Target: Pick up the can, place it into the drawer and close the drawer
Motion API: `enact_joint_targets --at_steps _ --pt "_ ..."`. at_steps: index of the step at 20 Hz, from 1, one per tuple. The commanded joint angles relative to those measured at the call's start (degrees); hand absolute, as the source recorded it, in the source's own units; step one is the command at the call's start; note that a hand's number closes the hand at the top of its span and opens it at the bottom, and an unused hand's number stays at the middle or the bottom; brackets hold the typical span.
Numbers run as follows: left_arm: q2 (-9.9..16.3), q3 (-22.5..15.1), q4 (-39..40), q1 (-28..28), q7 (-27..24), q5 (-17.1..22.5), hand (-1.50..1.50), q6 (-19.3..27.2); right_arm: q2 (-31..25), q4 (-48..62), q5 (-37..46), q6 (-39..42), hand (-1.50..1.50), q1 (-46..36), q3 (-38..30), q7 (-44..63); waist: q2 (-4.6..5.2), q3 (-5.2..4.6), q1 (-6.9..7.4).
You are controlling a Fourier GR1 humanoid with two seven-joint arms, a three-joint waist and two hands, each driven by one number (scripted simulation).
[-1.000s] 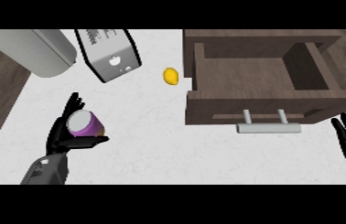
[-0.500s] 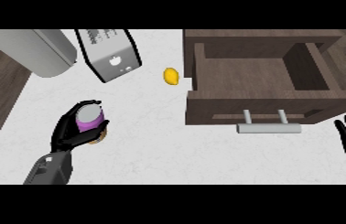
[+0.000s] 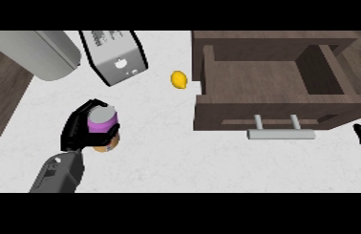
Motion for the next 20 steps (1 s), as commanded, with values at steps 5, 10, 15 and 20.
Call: enact_joint_targets --at_steps 5,10,15,20 --pt "-2.99 1.36 -8.4 2.55 3.2 1.58 1.5 8.85 1.11 -0.27 0.66 -0.67 -1.5 4.34 2.31 -3.94 0.0 0.0 -0.02" --pt "-6.05 -4.36 -21.48 6.23 10.02 0.16 1.5 10.95 1.13 -4.53 0.75 -2.51 -1.5 3.54 3.55 0.12 -0.09 0.0 0.19" --pt "-5.95 -7.61 -25.05 0.64 16.75 -2.11 1.5 12.92 -0.03 0.39 -0.09 -0.26 -1.5 0.54 -0.46 -1.78 -0.01 0.01 0.03" --pt "-7.56 -10.82 -30.47 -4.94 23.63 -5.19 1.5 17.02 -0.28 -1.32 0.57 -1.22 -1.5 -0.26 0.6 0.35 0.01 0.0 -0.06"
